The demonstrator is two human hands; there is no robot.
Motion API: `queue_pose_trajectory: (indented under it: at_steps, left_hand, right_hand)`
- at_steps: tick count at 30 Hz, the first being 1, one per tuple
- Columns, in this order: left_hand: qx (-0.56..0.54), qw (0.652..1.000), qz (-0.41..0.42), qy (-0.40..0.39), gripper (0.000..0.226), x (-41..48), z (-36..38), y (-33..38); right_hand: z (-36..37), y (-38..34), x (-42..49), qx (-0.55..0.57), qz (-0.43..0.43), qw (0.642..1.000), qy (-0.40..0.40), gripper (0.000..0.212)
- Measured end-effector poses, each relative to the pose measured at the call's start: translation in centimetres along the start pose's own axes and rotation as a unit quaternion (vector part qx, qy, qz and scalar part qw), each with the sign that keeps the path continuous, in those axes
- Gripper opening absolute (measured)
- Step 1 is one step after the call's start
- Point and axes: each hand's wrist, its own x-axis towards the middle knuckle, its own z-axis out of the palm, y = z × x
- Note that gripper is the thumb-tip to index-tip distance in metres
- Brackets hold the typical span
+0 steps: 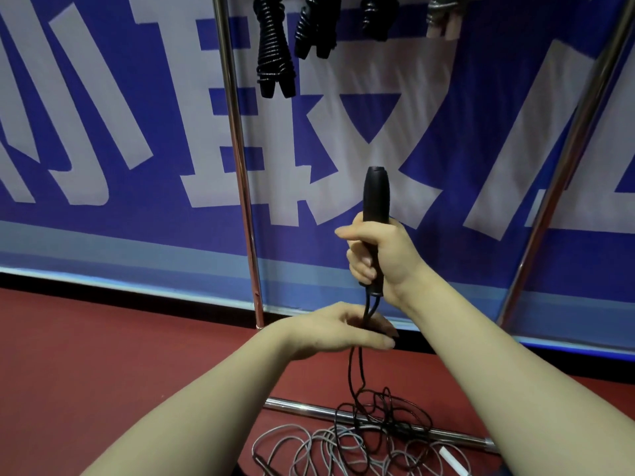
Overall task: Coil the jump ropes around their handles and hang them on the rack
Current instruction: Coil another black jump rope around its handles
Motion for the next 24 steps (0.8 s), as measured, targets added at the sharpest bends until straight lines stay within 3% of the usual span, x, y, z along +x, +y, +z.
queue_pose_trajectory:
  at_steps: [1, 6, 10, 15, 24]
  left_hand:
    - [-0.002, 1.0, 0.011, 0.014, 0.019, 0.1, 0.2, 0.2]
    - [0.008, 0.999, -0.018, 0.04, 0.052, 0.0, -0.4, -0.8]
    - [0.062, 0.993, -0.05, 0.083, 0.063, -1.0, -1.6, -0.6]
    - [0.026, 0.997, -0.068, -0.024, 0.078, -1.9, -1.3, 0.7]
    - [-0.02, 1.0, -0.011, 0.003, 0.05, -3.1, -2.9, -0.4]
  right_hand:
    - [0.0, -0.1, 0.0, 0.022, -0.001, 1.0, -0.006, 0.045]
    - [-2.0, -1.0, -0.1, 0.093, -0.011, 0.996, 0.012, 0.043]
    - [-3.5, -1.3, -0.4, 0.084, -0.017, 0.996, 0.032, 0.042]
    - [-4.4, -1.8, -0.7, 0.053, -0.029, 0.997, 0.043, 0.043]
    - [-4.4, -1.0, -0.9, -0.021, -0.004, 1.0, 0.01, 0.044]
